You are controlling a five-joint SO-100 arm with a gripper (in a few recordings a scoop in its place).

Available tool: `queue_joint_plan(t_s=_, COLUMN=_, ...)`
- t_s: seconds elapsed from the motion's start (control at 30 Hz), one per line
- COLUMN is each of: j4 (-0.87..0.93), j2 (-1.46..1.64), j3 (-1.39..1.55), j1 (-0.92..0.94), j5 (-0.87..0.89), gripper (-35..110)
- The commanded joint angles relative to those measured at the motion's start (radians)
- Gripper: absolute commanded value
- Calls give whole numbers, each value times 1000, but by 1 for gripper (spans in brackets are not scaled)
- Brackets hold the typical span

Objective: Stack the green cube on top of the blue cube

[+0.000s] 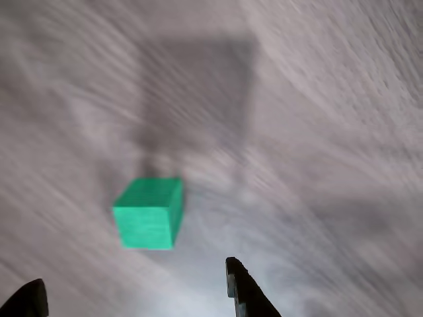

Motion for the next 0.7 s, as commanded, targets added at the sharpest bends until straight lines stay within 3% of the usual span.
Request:
queue_joint_plan(t_s=0.0, j4=-20, j2=-29, j3=-38, j1=-11, j5=8, gripper=41)
queue_joint_plan(t_s=0.43, j4=-152, j2=-221, j3=-80, j1=-6, j5=-5, gripper=40)
queue_joint_plan(t_s=0.67, j4=-17, j2=-420, j3=-304, j1=-2, j5=-14, gripper=0)
